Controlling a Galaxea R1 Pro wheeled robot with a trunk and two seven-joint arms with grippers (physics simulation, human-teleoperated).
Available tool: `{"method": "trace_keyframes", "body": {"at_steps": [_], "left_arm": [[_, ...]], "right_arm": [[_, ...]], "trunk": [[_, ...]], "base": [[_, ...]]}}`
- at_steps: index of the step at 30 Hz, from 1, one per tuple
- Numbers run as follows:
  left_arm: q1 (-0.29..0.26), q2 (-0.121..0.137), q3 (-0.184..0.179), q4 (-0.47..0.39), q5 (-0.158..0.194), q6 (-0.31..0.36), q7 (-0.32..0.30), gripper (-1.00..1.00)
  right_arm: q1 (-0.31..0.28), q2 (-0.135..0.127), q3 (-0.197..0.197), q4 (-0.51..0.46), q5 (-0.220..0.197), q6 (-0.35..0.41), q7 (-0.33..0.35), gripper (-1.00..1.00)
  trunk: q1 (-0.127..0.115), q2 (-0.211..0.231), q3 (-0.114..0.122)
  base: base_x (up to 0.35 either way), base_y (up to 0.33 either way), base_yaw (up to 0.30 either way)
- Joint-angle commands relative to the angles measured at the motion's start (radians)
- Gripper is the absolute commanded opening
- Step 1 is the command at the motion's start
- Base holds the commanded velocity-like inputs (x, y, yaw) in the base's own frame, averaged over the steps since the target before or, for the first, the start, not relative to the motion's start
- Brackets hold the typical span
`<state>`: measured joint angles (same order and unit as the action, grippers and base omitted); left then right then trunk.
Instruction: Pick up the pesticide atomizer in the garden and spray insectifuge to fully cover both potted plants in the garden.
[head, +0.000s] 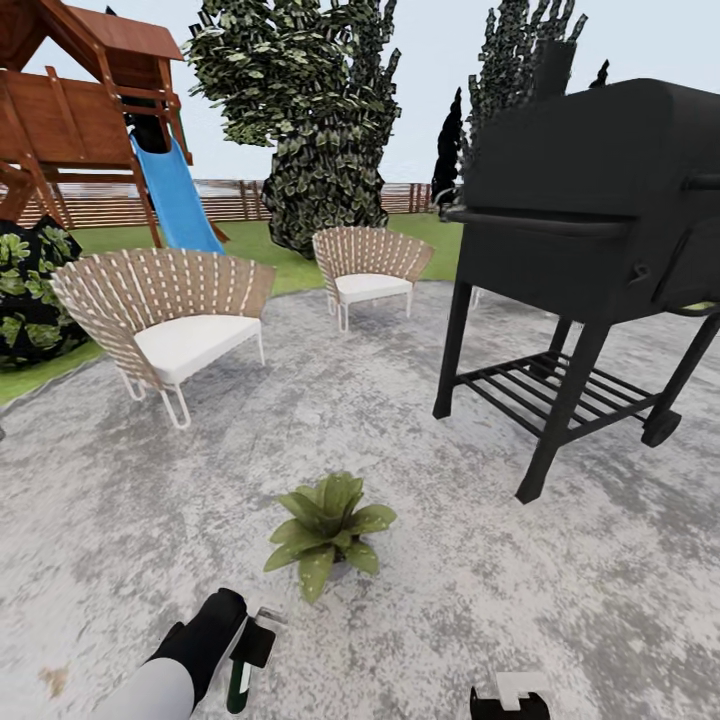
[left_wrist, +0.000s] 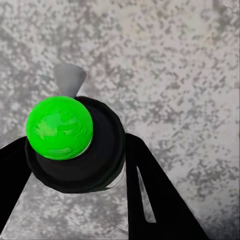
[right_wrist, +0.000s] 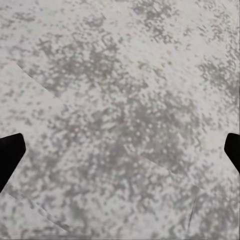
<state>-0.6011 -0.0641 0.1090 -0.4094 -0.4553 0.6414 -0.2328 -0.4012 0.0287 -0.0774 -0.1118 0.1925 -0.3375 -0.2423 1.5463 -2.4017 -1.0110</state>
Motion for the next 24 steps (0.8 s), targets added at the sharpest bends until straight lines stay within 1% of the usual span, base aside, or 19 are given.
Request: {"method": "trace_keyframes", "body": {"at_steps": [1, 5, 11, 22, 24], "left_arm": [[0.0, -0.001, 0.008, -0.002, -0.011, 0.003, -0.008, -1.0], [0.0, -0.002, 0.008, -0.001, -0.011, 0.003, -0.008, -1.0], [0.001, -0.003, 0.007, -0.001, -0.012, 0.003, -0.008, -1.0], [0.0, -0.002, 0.005, -0.005, -0.013, 0.003, -0.008, -1.0], [0.001, -0.002, 0.005, -0.007, -0.013, 0.003, -0.008, -1.0]], "right_arm": [[-0.001, 0.0, -0.008, 0.001, 0.01, -0.003, -0.004, 1.0], [-0.001, 0.001, -0.008, 0.0, 0.01, -0.003, -0.005, 1.0], [-0.001, 0.002, -0.008, 0.0, 0.01, -0.003, -0.005, 1.0], [-0.001, 0.002, -0.008, 0.0, 0.01, -0.003, -0.005, 1.0], [-0.001, 0.002, -0.008, 0.0, 0.01, -0.003, -0.005, 1.0]], "trunk": [[0.0, 0.0, -0.001], [0.0, 0.0, -0.001], [0.0, 0.0, -0.001], [0.0, 0.0, -0.001], [0.0, 0.0, -0.001]], "base": [[0.156, 0.288, 0.0], [0.179, 0.282, -0.032], [0.121, 0.253, -0.228], [0.004, 0.017, -0.26], [-0.133, 0.126, -0.261]]}}
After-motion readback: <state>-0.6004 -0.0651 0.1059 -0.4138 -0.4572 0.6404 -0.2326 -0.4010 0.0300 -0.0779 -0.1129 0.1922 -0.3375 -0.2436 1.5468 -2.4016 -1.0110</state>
